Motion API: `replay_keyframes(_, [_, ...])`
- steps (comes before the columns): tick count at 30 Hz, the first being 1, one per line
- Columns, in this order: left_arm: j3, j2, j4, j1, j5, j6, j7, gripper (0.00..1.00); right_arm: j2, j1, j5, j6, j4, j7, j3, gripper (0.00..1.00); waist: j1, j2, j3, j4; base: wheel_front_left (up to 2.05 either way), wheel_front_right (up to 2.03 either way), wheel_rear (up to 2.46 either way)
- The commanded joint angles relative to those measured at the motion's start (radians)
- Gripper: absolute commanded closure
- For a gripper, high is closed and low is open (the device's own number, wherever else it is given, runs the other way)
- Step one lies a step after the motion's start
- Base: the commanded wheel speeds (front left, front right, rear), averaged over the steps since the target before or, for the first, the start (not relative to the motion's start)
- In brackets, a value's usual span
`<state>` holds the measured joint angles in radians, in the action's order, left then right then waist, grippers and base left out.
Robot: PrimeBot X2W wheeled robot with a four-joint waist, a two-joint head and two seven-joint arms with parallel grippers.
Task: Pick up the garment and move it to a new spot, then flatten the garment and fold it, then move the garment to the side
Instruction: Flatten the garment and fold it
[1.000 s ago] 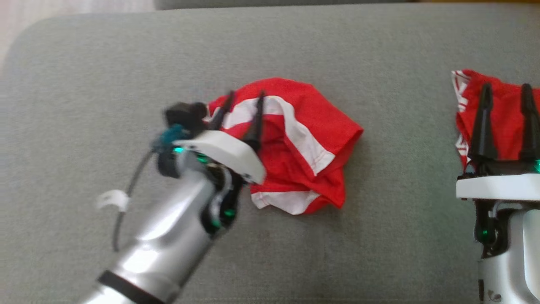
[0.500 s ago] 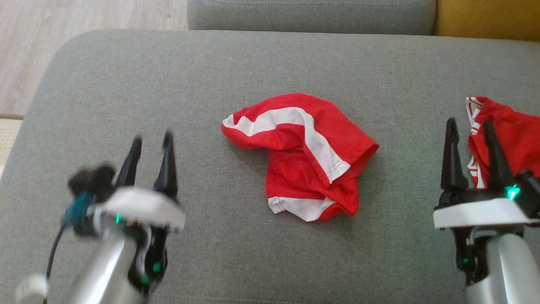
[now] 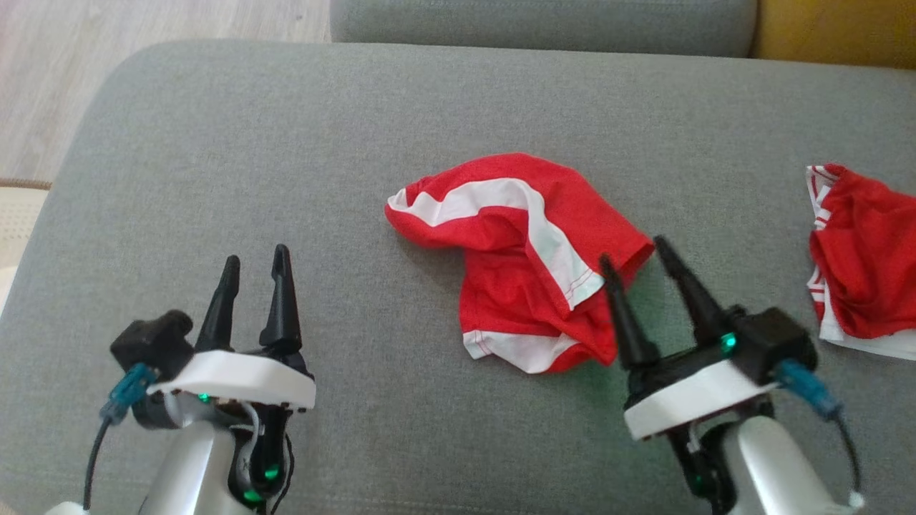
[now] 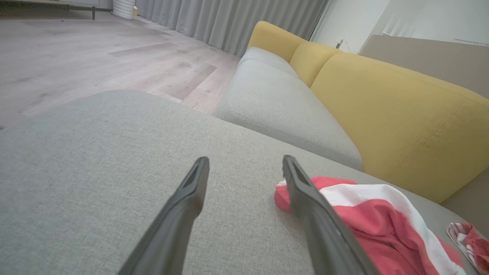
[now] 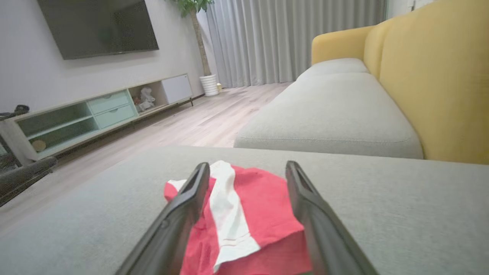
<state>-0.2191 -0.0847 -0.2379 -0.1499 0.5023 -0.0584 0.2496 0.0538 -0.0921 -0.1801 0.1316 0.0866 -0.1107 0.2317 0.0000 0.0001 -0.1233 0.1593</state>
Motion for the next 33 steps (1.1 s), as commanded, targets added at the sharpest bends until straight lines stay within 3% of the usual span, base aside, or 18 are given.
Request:
replay_keyframes(1, [0.041,-0.002,0.019,-0.051,-0.016,0.013,0.012,0.00,0.020,-0.023,0.012,-0.001,-0.020,0.008,0.038,0.00,0.0000,-0.0001,-0.008,0.003,0.00,0.00,0.00])
replay_keyframes(14, [0.053,0.033,-0.035,-0.079,-0.040,0.069,0.012,0.00,0.028,-0.096,0.060,-0.001,0.128,0.024,0.084,0.00,0.0000,-0.0001,-0.061,0.055,0.00,0.00,0.00])
replay_keyframes(23, [0.047,0.034,-0.041,-0.087,-0.027,0.070,0.012,0.00,0.032,-0.116,0.064,-0.001,0.171,0.022,0.080,0.00,0.0000,-0.0001,-0.074,0.077,0.00,0.00,0.00])
replay_keyframes(24, [0.048,0.034,-0.040,-0.087,-0.027,0.069,0.012,0.00,0.032,-0.117,0.063,-0.001,0.173,0.022,0.080,0.04,0.0000,-0.0001,-0.074,0.077,0.00,0.00,0.00])
replay_keyframes(25, [0.048,0.034,-0.039,-0.087,-0.026,0.067,0.012,0.00,0.032,-0.118,0.062,-0.001,0.175,0.023,0.081,0.28,0.0000,-0.0001,-0.075,0.077,0.00,0.00,0.00])
replay_keyframes(26, [0.049,0.034,-0.038,-0.087,-0.025,0.065,0.012,0.00,0.032,-0.120,0.061,-0.001,0.177,0.023,0.081,0.64,0.0000,-0.0001,-0.075,0.076,0.00,0.00,0.00])
replay_keyframes(27, [0.050,0.034,-0.038,-0.087,-0.025,0.064,0.012,0.00,0.033,-0.121,0.059,-0.001,0.179,0.023,0.081,0.83,0.0000,-0.0001,-0.075,0.075,0.00,0.00,0.00])
replay_keyframes(28, [0.051,0.034,-0.037,-0.087,-0.026,0.063,0.012,0.00,0.033,-0.122,0.057,-0.001,0.181,0.022,0.080,0.92,0.0000,-0.0001,-0.074,0.072,0.00,0.00,0.00])
replay_keyframes(30, [0.053,0.034,-0.038,-0.086,-0.027,0.060,0.012,0.00,0.032,-0.122,0.052,-0.001,0.181,0.022,0.079,1.00,0.0000,-0.0001,-0.071,0.066,0.00,0.00,0.00])
replay_keyframes(33, [0.057,0.034,-0.039,-0.086,-0.031,0.060,0.012,0.00,0.032,-0.117,0.049,-0.001,0.172,0.021,0.081,1.00,0.0000,-0.0001,-0.065,0.052,0.00,0.00,0.00])
